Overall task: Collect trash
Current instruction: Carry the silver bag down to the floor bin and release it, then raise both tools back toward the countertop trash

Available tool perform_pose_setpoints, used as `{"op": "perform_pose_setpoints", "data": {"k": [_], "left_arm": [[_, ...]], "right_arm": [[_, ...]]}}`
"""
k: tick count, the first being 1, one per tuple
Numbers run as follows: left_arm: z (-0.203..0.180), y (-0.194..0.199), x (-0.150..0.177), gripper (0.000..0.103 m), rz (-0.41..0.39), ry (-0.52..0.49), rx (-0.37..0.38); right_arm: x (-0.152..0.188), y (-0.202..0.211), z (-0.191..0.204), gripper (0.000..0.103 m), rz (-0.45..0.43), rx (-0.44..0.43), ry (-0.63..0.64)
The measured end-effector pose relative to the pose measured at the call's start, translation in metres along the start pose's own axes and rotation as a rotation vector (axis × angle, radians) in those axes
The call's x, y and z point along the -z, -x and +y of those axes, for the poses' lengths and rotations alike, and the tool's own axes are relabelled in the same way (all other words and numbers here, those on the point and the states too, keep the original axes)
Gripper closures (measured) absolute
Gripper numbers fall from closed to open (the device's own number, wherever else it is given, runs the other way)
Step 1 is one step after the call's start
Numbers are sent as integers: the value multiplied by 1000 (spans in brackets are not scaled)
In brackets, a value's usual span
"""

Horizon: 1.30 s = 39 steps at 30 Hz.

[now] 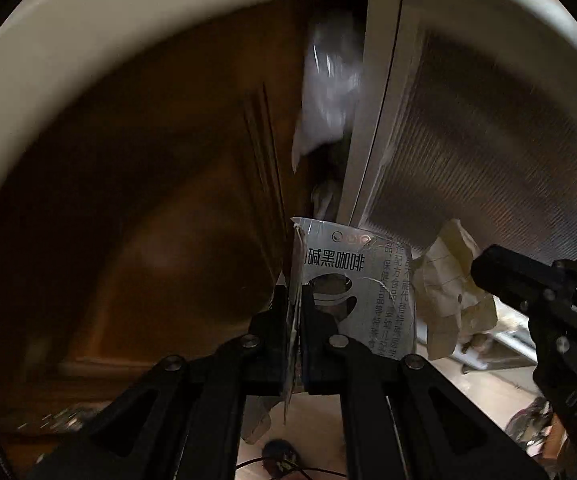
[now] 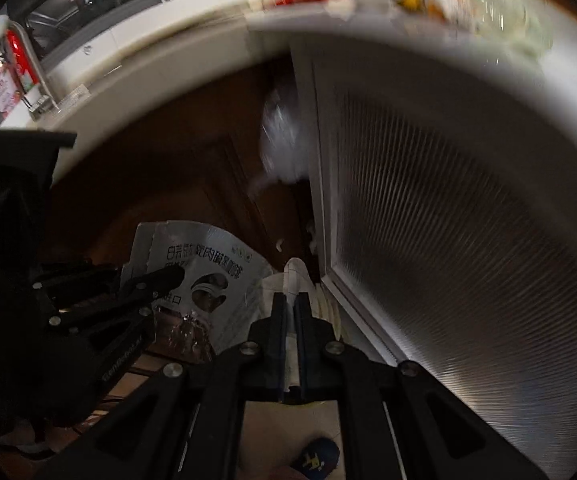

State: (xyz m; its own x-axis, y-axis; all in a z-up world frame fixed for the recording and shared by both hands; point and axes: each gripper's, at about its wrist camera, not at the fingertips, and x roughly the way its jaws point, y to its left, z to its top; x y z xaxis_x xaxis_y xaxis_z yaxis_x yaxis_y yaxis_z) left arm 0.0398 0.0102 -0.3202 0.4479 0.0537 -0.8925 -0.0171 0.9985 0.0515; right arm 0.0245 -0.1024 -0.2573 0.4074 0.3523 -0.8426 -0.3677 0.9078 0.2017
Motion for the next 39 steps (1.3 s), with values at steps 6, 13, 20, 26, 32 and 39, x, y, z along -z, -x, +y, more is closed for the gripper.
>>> {"op": "perform_pose_setpoints", "data": {"k": [6,13,20,26,32,39], "left_arm": [[-9,-57,13,99,-2,-57,-9],[-14,-108,19,95,29,-78,-11],[-9,-121,27,73,32,-120,-20],[-4,-111,28,48,41,-126,-43],[8,-91,25,36,25,-101,-63],[21,-54,20,33,33,-61,-57]], "right_arm": [[30,-63,-12,98,23,3,-34],[47,-119,-24,98,66,-9,-66],[51,-151,-29,95,110,-47,-92],[50,-159,-27,87,138,-52,-121],[43,-148,-26,82,143,-52,-143],[36,-121,-18,82,161,-36,-149]]}}
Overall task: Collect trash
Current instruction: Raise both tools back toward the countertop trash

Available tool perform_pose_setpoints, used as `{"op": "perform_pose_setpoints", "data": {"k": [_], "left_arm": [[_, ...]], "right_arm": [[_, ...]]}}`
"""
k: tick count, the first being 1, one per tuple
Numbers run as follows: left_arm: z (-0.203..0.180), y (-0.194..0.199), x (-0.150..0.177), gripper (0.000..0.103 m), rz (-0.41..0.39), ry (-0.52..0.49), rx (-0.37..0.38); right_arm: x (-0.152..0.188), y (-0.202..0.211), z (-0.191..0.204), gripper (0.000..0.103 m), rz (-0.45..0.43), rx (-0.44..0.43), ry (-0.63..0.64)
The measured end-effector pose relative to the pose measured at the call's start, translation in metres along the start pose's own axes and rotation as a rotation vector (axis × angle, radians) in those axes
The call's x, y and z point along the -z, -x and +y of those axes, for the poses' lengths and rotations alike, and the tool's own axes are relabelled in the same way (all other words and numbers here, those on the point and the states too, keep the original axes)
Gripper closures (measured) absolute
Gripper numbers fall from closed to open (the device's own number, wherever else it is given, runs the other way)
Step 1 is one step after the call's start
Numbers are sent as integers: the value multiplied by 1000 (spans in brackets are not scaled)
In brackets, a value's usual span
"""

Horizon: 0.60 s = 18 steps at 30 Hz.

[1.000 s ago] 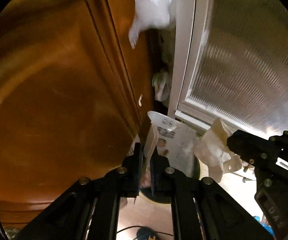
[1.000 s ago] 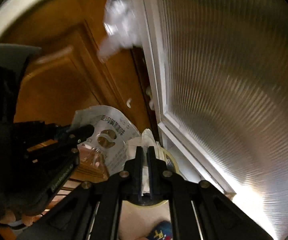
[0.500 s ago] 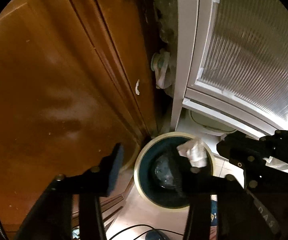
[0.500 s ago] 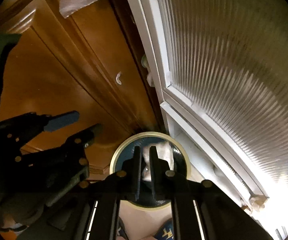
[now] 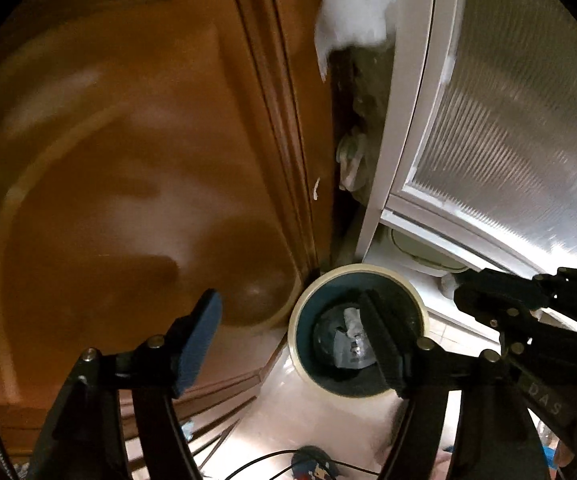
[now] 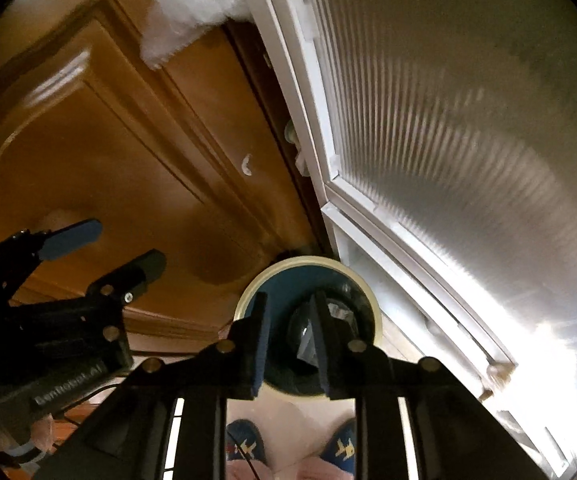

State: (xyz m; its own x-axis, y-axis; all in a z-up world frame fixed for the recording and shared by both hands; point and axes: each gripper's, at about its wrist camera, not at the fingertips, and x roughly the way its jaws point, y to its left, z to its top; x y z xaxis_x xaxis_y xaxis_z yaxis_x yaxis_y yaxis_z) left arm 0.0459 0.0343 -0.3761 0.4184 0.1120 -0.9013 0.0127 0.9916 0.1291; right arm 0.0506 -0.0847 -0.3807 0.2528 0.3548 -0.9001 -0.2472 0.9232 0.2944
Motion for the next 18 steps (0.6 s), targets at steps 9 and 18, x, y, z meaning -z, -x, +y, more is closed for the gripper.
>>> {"op": "perform_pose_setpoints", "data": {"k": [9,18], "left_arm": [[5,91,-10,25,-17,10,39],[3,192,-29,11,-60,8,89]], "right_arm": [[-4,87,25,82,-8,20,10],[-14,179,41,82,-12,3,66]]}}
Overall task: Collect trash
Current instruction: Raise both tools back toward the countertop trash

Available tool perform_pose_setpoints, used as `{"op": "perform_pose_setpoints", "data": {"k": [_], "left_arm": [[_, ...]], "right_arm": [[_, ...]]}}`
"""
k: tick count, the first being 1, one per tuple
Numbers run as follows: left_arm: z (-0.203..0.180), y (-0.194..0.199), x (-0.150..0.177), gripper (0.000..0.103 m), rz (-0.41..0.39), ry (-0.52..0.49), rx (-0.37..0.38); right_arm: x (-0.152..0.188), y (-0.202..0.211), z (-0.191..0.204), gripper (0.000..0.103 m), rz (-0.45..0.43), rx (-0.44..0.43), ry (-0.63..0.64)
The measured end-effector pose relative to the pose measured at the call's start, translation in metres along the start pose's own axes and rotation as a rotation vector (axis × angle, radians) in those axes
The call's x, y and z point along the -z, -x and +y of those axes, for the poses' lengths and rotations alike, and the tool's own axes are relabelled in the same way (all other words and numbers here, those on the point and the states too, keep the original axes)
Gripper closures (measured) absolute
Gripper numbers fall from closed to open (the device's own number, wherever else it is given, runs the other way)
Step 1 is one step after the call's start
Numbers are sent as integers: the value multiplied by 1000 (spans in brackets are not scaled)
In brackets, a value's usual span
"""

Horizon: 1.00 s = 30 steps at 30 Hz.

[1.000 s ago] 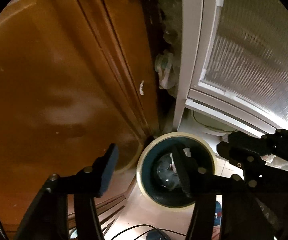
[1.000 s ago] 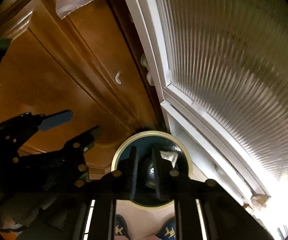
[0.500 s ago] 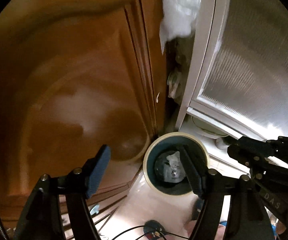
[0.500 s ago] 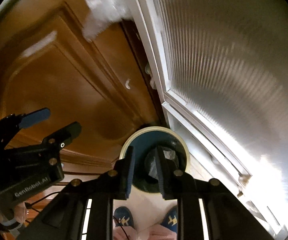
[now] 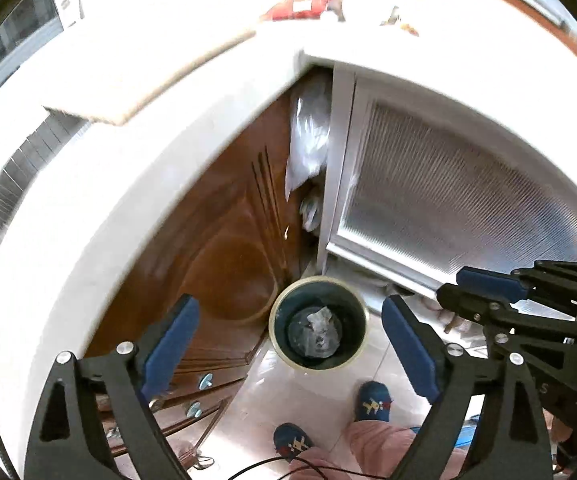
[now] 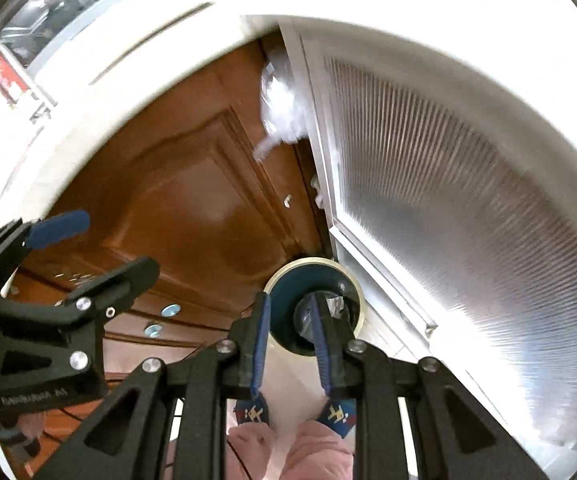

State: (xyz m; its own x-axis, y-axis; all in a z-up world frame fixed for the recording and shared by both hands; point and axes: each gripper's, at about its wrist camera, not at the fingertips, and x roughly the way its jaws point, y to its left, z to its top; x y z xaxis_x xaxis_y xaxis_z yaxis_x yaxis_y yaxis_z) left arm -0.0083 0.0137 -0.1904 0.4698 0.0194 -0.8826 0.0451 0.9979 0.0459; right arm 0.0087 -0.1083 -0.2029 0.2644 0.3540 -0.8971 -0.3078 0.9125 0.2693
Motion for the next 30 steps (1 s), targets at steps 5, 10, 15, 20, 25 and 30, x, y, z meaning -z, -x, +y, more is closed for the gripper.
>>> {"op": "perform_pose_setpoints", "data": {"k": [5,10,15,20,25,30], "left_arm": [[-3,42,-27,3,-46,20,11],[-3,87,-65,3,-111,44,18],[-14,132,-105,3,-207,47,23],[-23,149,-141,3,-252,74,32],[-32,140,-171,3,-231,85,39],[-39,119,-204,3,-211,74,45]], "right_arm": [[-13,43,-5,81,-45,-6,46],[-31,99,-20,72,-139,-4,52],[-51,155,-36,70,-259,6,68],[-75,185,-58,54,-334,-4,63],[-108,205,-79,54,-367,-22,36],[-151,205,-111,50,-350,-48,-95]]}}
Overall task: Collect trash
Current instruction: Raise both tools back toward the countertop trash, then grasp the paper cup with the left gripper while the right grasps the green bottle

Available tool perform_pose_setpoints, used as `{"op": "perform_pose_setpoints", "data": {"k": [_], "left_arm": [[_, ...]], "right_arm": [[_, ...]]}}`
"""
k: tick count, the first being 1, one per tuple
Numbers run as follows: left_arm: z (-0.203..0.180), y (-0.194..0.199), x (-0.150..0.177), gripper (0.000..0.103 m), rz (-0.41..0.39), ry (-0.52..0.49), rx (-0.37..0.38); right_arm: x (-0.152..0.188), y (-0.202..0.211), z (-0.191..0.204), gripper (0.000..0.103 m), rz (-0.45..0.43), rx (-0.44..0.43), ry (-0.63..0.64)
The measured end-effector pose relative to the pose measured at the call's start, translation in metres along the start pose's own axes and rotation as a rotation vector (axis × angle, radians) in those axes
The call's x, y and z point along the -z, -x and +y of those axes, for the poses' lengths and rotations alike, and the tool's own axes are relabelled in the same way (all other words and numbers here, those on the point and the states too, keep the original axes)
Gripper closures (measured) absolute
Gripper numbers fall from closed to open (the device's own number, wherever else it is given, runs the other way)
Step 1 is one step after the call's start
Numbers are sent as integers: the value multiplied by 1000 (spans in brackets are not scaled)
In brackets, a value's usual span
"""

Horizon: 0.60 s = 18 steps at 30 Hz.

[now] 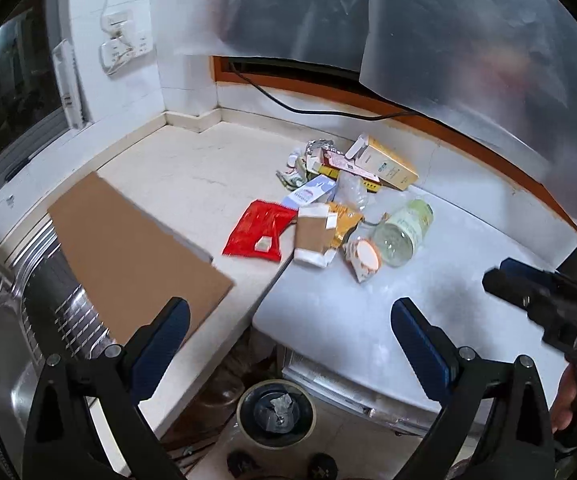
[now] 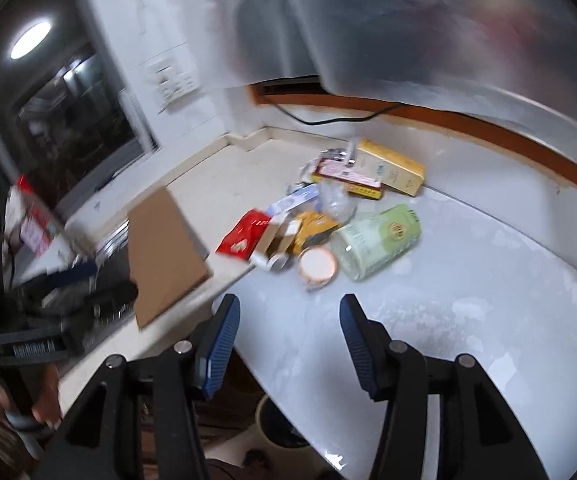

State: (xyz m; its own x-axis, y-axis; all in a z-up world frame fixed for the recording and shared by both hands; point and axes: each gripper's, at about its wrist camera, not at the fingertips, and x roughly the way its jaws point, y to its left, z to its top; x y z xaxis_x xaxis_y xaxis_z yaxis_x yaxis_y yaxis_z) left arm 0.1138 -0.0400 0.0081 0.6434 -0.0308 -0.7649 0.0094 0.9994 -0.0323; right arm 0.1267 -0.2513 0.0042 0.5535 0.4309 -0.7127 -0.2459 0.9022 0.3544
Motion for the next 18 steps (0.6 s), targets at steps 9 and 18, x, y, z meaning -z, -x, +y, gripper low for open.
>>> {"op": "perform_pose_setpoints", "data": {"k": [9,18], "left_arm": [[-9,-83,-50,17,117,-28,99],[1,-181,-74,33,303,6,173]], "right_arm": [[-44,-66,-49,47,81,81,-250],[-59,-131,-85,32,142,171,-487]]}}
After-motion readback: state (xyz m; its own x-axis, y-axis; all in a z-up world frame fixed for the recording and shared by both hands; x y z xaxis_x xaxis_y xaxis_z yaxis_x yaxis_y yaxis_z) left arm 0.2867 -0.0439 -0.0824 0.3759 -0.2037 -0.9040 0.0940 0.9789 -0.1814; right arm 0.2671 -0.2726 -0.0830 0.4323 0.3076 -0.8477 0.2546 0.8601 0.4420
